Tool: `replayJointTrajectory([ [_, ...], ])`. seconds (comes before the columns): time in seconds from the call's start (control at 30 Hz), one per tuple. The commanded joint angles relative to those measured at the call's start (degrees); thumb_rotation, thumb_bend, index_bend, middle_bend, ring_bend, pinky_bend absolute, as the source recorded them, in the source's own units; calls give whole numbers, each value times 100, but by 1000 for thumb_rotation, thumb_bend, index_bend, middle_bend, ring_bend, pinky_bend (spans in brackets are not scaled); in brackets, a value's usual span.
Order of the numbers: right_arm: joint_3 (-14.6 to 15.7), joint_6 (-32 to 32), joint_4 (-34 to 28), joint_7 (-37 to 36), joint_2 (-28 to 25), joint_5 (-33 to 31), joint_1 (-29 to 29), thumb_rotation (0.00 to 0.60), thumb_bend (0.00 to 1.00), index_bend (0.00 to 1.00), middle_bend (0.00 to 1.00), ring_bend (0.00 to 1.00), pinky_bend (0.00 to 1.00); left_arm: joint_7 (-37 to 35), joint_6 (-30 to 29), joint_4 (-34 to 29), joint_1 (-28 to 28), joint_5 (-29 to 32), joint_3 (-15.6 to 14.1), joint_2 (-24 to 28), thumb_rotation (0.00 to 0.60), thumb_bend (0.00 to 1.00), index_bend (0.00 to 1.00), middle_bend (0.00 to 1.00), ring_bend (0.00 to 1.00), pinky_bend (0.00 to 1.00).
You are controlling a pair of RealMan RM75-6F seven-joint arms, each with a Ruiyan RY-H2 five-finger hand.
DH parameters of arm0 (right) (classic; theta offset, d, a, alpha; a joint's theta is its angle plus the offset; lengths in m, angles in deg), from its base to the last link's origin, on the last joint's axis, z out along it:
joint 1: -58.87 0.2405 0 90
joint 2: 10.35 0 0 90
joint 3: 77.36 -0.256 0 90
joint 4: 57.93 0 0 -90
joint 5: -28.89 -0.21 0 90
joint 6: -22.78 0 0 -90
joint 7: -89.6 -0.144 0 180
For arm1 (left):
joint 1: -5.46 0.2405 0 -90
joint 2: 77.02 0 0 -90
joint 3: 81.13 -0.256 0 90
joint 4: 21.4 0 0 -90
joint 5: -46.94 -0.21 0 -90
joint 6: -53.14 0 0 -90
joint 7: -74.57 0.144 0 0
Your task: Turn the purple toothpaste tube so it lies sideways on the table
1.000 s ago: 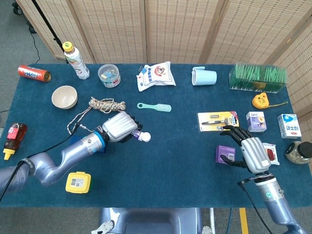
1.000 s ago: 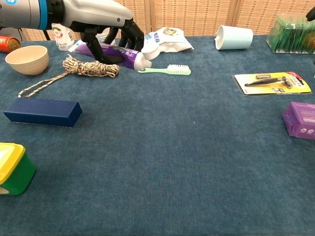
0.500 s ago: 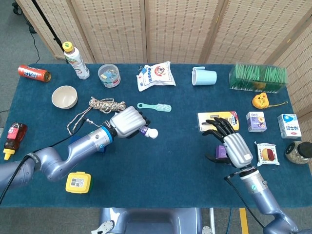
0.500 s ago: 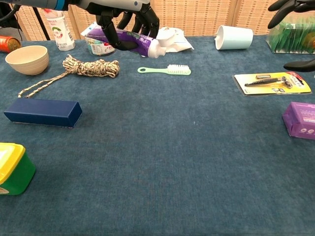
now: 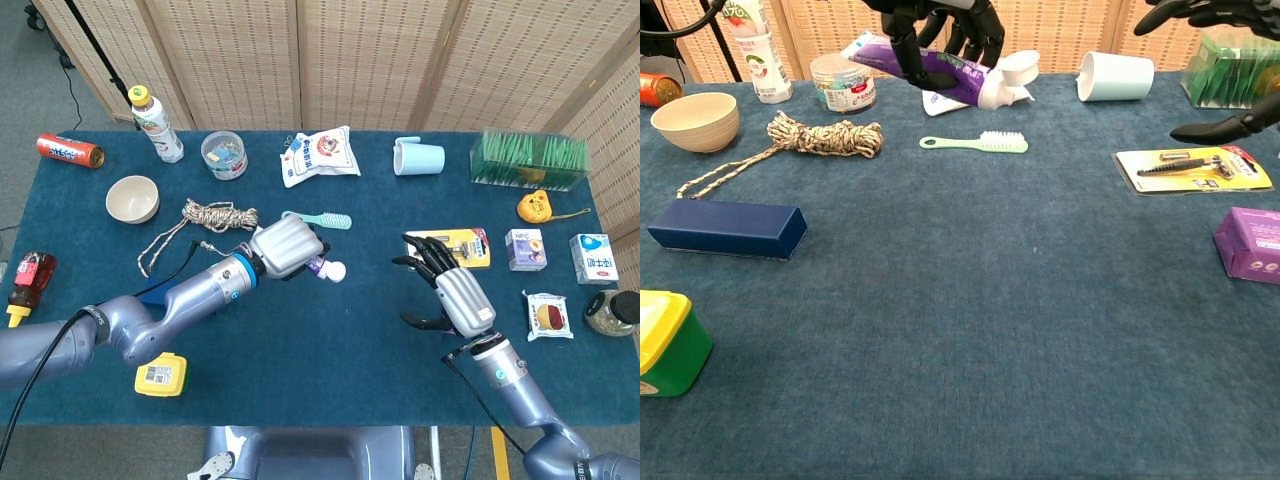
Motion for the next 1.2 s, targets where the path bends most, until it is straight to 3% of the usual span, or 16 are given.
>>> replayJointTrajectory([
  [0.03, 5, -24, 10, 18, 68, -1, 65, 600, 220, 204, 40, 1, 0, 179, -8, 53, -211, 307, -94, -90, 600, 718, 541, 499, 408, 571],
  [0.83, -27, -235, 301, 124, 416, -242, 481, 600, 221, 194, 38, 0, 0, 1300, -875, -147, -1264, 2203, -672, -500, 600, 718, 541, 500, 410, 571],
  [1.2, 62, -336, 367, 189, 487, -234, 594, 600, 221, 216, 38, 0, 0, 1430, -1027, -166, -1417, 2530, -766, -533, 600, 717, 540, 499, 410, 571],
])
